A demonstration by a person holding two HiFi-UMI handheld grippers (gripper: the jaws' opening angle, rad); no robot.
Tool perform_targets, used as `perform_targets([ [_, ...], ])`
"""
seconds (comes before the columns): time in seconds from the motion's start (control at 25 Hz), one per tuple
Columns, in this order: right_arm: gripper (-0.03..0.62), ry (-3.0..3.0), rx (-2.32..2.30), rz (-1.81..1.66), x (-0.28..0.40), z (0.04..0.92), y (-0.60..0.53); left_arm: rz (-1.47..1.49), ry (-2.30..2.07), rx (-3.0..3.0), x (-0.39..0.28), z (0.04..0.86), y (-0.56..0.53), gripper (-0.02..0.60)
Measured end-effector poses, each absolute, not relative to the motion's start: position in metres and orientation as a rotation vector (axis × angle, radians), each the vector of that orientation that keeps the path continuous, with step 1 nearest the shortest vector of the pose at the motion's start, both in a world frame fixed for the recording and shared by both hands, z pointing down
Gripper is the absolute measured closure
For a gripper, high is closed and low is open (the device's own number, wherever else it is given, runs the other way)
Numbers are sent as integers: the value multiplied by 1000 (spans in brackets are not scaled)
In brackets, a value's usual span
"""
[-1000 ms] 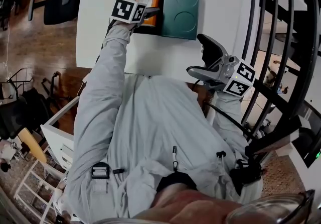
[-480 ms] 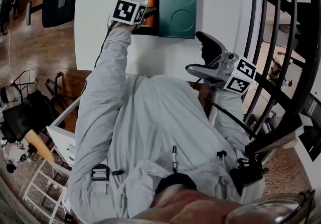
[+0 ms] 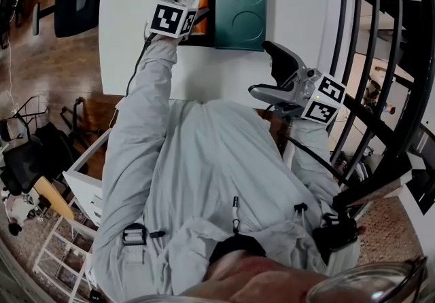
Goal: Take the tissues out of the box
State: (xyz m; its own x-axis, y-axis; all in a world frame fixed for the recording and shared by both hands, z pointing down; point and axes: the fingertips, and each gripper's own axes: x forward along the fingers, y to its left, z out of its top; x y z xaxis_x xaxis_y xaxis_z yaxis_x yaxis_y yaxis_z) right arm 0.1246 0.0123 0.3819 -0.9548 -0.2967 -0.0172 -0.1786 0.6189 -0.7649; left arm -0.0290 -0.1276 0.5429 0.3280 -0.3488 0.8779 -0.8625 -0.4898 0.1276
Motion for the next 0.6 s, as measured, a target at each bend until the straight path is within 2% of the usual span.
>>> perform_targets([
  [0.32,31,2712,-396,-1244,119,379,15,971,-1077,2042,-39,522,-127,195],
  [0.6,31,2729,-407,-1225,116,376,14,743,-1102,2126,-65,455,-126,202],
])
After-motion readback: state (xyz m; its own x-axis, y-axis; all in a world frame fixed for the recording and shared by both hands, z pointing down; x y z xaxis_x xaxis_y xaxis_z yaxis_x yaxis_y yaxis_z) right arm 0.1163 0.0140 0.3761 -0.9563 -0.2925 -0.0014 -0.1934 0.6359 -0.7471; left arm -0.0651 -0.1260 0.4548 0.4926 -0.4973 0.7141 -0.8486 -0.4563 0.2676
